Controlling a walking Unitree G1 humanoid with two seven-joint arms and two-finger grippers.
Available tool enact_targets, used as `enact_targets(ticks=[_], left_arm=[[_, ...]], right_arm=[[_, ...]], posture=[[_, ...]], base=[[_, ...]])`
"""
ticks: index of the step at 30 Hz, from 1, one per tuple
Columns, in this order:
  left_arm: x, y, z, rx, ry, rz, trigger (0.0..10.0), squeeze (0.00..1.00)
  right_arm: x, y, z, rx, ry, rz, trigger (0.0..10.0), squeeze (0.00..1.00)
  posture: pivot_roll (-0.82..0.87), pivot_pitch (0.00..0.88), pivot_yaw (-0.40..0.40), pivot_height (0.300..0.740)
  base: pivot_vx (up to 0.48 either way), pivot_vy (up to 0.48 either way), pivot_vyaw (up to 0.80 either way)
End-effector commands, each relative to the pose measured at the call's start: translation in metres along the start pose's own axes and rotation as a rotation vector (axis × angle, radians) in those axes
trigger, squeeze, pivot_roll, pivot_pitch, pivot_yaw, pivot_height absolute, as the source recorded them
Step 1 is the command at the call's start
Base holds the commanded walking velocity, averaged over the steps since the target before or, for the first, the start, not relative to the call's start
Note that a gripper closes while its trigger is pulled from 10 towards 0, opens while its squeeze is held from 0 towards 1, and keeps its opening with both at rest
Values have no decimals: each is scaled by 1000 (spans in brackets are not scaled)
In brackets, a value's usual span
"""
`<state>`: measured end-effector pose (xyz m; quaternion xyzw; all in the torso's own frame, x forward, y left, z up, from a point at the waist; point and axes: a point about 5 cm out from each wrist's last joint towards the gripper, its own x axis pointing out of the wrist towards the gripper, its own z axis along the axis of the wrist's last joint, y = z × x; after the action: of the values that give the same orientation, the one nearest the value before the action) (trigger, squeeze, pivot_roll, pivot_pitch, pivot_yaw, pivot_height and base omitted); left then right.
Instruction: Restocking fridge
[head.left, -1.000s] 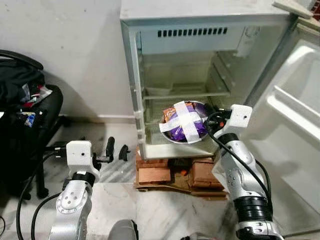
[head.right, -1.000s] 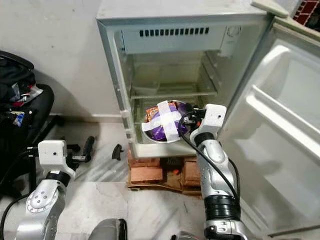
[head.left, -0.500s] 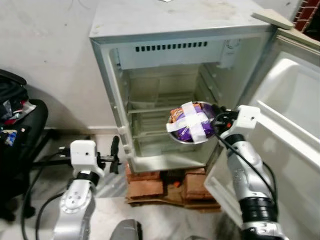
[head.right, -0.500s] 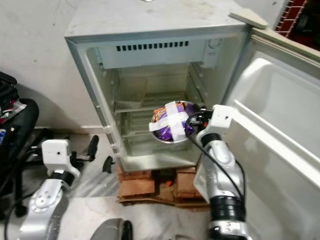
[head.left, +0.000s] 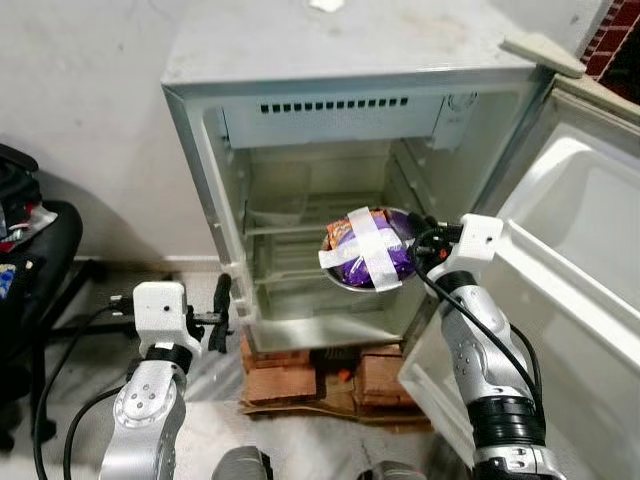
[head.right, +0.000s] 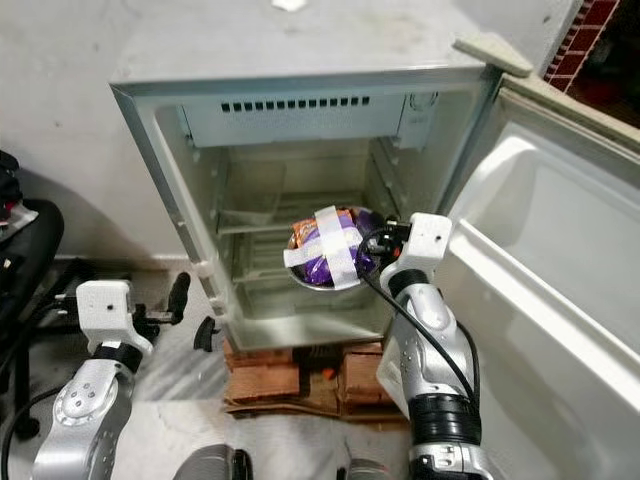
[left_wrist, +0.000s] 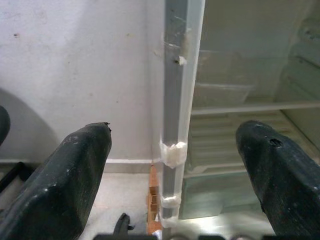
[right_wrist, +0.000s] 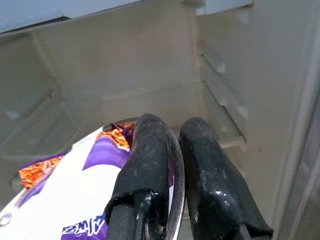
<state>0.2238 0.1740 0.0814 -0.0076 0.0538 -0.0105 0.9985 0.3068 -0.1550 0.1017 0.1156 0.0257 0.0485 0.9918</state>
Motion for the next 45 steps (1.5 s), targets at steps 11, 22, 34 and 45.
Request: enact_targets(ticks=[11,22,34,45], left_arm=[[0,1,1,5,3,0,10000,0],[1,3,-1,16,19,15,10000,0],[-1,4,1,17,7,21,10000,0],[0,10,-2,-8,33,78,10000,0]], right_arm=[[5,4,10,-9,-40,15,10000,0],[6,2,11,-9,-41,10,10000,0],[9,3,12,-6,-45,13,10000,0],[10,3,12,-7,-46,17,10000,0]], posture=[[87,85,-11,740],[91,83,-9,740],[103,86,-12,740],[105,87,-14,740]], base=[[313,0,0],[23,0,0],[0,0,0],[-69,112,0]])
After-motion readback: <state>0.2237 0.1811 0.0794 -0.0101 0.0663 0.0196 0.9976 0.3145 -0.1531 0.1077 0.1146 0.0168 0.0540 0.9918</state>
